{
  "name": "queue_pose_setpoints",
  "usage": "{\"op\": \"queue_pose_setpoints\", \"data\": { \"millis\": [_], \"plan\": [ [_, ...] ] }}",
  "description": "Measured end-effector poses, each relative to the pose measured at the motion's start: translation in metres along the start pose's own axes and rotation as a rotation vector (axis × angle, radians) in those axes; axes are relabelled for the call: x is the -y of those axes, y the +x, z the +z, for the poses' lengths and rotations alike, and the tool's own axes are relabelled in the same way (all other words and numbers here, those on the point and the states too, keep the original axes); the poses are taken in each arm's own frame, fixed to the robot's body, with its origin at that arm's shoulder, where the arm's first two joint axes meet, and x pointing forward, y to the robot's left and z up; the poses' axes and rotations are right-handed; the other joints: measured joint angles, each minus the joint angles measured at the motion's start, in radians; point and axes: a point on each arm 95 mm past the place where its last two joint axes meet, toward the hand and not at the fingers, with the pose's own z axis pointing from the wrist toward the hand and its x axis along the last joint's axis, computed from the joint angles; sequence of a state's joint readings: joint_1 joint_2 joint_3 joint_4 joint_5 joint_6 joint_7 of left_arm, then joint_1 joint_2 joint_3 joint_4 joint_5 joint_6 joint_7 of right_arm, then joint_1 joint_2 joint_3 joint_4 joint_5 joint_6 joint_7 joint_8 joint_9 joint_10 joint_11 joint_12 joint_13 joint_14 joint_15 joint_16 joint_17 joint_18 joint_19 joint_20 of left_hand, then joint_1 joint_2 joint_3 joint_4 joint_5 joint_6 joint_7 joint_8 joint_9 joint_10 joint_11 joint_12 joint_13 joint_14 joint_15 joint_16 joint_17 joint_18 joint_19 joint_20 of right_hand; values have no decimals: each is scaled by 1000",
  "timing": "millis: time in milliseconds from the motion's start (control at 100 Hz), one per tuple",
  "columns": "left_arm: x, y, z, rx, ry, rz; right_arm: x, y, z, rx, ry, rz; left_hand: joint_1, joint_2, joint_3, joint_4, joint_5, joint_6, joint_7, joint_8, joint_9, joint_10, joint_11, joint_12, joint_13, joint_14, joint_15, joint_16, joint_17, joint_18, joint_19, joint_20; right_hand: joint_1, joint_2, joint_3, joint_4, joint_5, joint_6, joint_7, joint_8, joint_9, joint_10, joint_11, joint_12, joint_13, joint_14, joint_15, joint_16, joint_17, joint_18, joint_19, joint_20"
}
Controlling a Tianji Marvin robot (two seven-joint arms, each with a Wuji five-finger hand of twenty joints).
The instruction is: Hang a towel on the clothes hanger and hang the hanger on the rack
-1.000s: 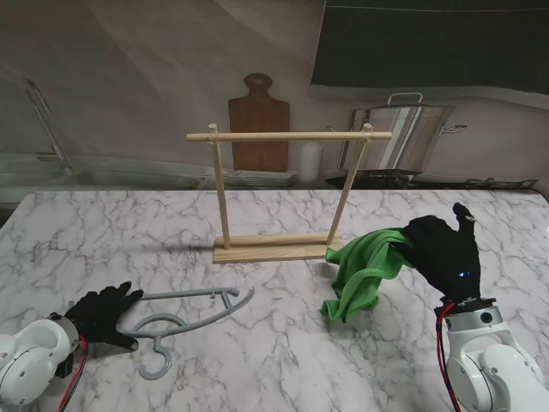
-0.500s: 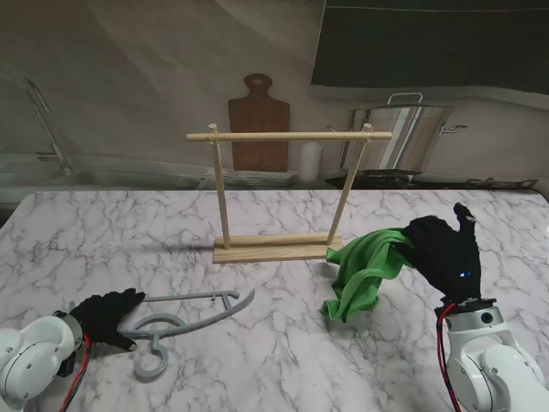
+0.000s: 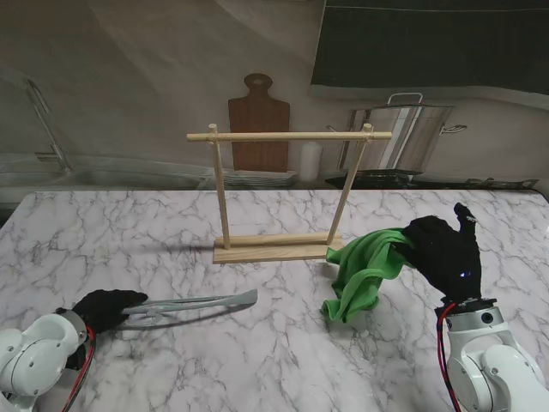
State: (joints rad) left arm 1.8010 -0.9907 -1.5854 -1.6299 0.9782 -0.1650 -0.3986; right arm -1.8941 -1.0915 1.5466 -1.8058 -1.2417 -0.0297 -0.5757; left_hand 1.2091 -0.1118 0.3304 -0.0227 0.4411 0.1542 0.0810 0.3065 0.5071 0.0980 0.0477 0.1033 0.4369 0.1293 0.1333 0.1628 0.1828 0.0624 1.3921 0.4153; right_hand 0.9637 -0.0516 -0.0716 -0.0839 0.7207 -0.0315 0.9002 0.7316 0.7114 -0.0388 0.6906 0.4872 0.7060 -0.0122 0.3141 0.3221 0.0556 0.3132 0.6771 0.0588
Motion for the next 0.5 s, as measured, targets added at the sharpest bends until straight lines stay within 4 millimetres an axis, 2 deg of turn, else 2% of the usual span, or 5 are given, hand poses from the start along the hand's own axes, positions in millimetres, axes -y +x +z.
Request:
{"op": "queue_pose_setpoints", "data": {
  "millis": [120, 190, 340, 420, 500],
  "plan": [
    [0, 0, -1, -11, 61, -13, 0, 0, 0, 0, 0, 0, 0, 0, -60, 0, 111, -2, 117, 198, 156, 20, 60, 78, 130, 17, 85, 86, 35, 41, 0, -8, 0, 0, 0, 0, 0, 0, 0, 0, 0, 0, 0, 0, 0, 0, 0, 0, 0, 0, -1, 0],
    [0, 1, -1, -25, 98, -25, 0, 0, 0, 0, 0, 0, 2, 0, -129, 0, 153, -2, 203, 292, 225, 52, 135, 158, 188, 75, 180, 198, 39, 93, 0, 12, 0, 0, 0, 0, 0, 0, 0, 0, 0, 0, 0, 0, 0, 0, 0, 0, -1, 0, -6, 0],
    [-2, 4, -2, -36, 149, -33, 0, -1, -1, 2, 1, 0, 5, 33, -272, 0, 154, 0, 357, 414, 293, 69, 330, 387, 246, 139, 357, 471, 88, 191, -1, 203, 0, 0, 0, 0, 0, 0, 0, 0, 0, 0, 0, 1, 0, 0, 0, 0, -1, 0, -6, 0],
    [-1, 6, -2, -36, 160, -26, 0, -2, -2, 4, 2, -2, 5, 55, -304, 0, 154, 11, 389, 448, 305, 68, 463, 526, 287, 151, 500, 630, 204, 194, -1, 322, 0, 0, 0, 0, 0, 0, 0, 0, 0, 0, 0, 1, 0, 0, 0, 0, -1, 0, -6, 0],
    [2, 8, -2, -36, 195, -7, 0, -2, -2, 6, 1, -3, 5, 61, -323, 0, 154, 30, 410, 466, 340, 62, 589, 645, 353, 151, 669, 758, 319, 189, -4, 375, 0, 0, 0, 0, 0, 0, 0, 0, 0, 0, 0, 1, 0, 0, 0, 0, -1, 0, -6, 0]
  ]
}}
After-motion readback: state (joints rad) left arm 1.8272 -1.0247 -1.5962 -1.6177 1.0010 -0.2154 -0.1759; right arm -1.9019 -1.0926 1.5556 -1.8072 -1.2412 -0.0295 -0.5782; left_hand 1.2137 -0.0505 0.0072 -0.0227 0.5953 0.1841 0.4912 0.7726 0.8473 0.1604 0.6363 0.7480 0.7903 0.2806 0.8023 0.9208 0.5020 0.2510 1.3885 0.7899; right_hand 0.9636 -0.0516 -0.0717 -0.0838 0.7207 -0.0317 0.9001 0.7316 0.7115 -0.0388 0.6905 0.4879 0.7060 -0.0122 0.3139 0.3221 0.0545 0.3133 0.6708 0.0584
